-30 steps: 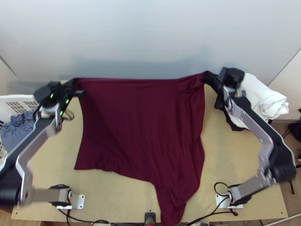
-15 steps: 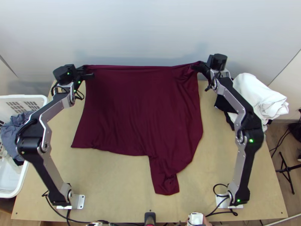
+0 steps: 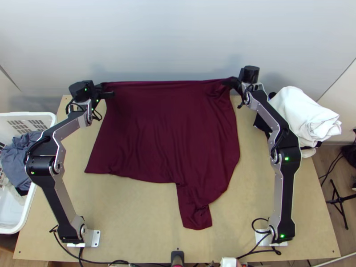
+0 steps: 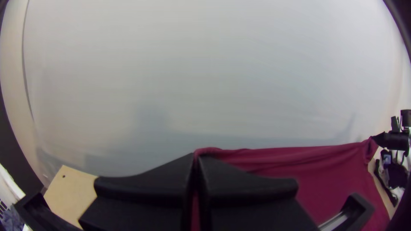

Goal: Fold the t-shirt

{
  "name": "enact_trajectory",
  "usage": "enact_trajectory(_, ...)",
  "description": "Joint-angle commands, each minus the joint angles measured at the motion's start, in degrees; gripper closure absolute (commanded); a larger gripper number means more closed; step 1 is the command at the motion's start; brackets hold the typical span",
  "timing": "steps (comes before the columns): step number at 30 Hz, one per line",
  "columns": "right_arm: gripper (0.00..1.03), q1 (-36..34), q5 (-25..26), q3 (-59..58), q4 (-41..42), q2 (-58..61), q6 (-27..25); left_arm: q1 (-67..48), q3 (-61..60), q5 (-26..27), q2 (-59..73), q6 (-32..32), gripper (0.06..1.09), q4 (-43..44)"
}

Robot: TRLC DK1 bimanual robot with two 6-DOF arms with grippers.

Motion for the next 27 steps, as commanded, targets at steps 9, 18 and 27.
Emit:
enact_trajectory(9, 1.0, 1.09, 1.02, -23.08, -1.27, -16.28, 1.79, -0.1, -15.82, -0.06, -7.14, 4.95, 1.04, 2.14)
enact_trajectory(18, 1.0, 3.99, 1.37, -39.95, 0.66, -25.86, 1.7, 1.66, -22.5, -0.06, -10.04, 7.33, 1.04, 3.1)
enact_trajectory(27, 1.0, 5.75, 1.29, -51.46, 1.01, -32.19, 1.7, 2.62, -26.81, -0.06, -11.97, 8.65, 1.04, 3.37)
